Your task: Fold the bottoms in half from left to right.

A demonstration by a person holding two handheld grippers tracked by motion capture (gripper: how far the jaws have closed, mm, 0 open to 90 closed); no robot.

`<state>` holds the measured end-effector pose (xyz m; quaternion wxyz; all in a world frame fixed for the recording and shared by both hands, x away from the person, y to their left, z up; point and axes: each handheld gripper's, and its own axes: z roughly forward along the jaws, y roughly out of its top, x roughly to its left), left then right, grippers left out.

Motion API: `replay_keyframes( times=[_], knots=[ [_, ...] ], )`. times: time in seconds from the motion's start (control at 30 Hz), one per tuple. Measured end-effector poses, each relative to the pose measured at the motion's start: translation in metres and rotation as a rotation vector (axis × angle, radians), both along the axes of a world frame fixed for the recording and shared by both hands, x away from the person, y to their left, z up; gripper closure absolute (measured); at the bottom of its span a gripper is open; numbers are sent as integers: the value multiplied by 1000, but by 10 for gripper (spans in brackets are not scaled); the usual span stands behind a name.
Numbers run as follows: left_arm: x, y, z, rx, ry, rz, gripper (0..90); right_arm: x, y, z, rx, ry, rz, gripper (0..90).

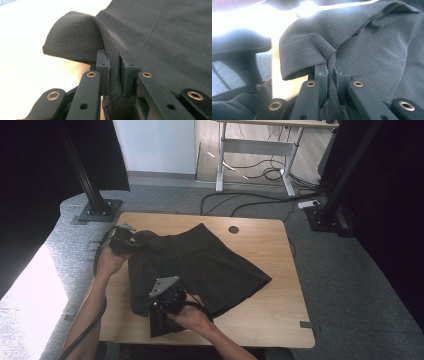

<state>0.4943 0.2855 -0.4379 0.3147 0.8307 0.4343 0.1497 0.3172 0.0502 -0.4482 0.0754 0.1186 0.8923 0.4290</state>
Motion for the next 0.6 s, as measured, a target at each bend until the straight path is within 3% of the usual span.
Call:
replay_keyframes(
  times=[0.07, 0.1, 0.2, 0.4, 0.6],
  knots=[
    [8, -8, 5, -30, -1, 9, 792, 2, -8, 3, 7, -3, -18, 837],
    [15, -17, 11, -56, -8, 14, 792, 6, -23, 11, 23, -9, -50, 837],
    [20, -27, 18, -68, -19, 16, 794, 11, -39, 18, 39, -17, -79, 838],
    [37, -67, 44, -77, -71, 7, 808, 22, -87, 46, 90, -56, -169, 838],
    [47, -96, 62, -75, -112, -12, 835, 26, -120, 61, 110, -86, -234, 838]
  ],
)
